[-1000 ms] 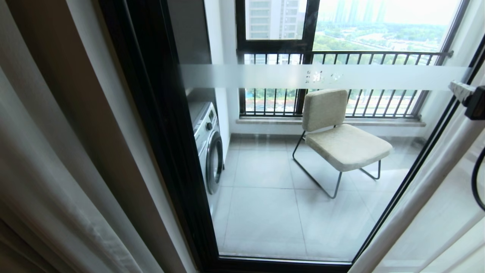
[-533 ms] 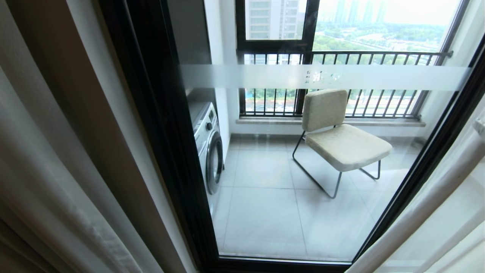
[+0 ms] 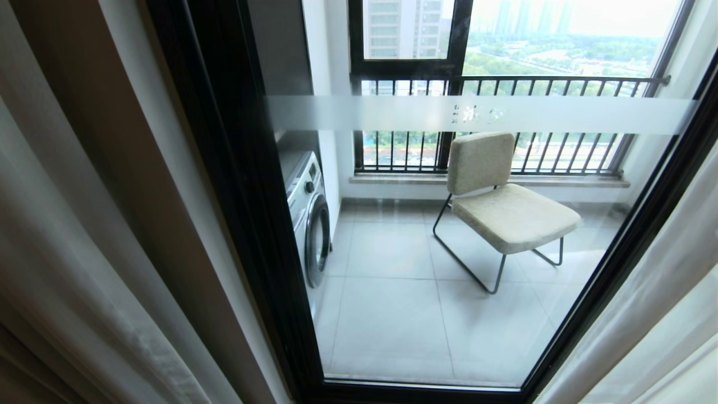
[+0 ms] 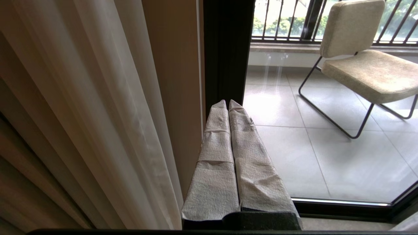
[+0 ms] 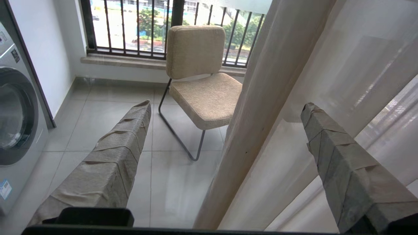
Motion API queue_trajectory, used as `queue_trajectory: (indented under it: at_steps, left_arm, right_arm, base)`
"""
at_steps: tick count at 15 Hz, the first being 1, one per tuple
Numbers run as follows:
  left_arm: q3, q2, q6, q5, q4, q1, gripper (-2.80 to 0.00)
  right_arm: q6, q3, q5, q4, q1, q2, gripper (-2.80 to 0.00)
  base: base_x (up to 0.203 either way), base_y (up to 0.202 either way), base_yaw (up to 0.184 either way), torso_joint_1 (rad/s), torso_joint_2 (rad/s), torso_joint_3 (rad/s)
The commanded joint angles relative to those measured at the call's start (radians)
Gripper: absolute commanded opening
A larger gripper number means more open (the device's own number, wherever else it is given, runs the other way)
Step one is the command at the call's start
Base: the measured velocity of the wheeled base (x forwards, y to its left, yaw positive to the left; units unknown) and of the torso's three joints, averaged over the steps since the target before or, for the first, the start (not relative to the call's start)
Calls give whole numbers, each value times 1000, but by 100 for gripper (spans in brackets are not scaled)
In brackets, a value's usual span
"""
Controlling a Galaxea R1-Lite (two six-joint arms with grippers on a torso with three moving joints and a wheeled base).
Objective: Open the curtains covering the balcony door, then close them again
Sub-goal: Close the inner curtains on both sides
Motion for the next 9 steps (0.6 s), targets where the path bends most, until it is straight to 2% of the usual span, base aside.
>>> queue_trajectory:
  at_steps: [1,3,4,5,9]
  left_arm:
    - [0,0,0,1,0,0,-280]
    - [0,0,0,1,0,0,-280]
    - [0,0,-1,1,0,0,-280]
    - [0,0,0,1,0,0,-280]
    - [0,0,-1,1,0,0,-280]
  right_arm:
    - [1,28,1,-8,0,-28,0]
    - [6,42,2,-9,2,-37,0]
    - [23,48,2,-9,2,-40,-104]
    - [31,52,2,-5,3,-42,-280]
    - [53,92,6,2,11,-87,-280]
  base:
    - [0,0,0,0,0,0]
    - [0,0,0,0,0,0]
    - [0,0,0,0,0,0]
    - [0,0,0,0,0,0]
    - [0,0,0,0,0,0]
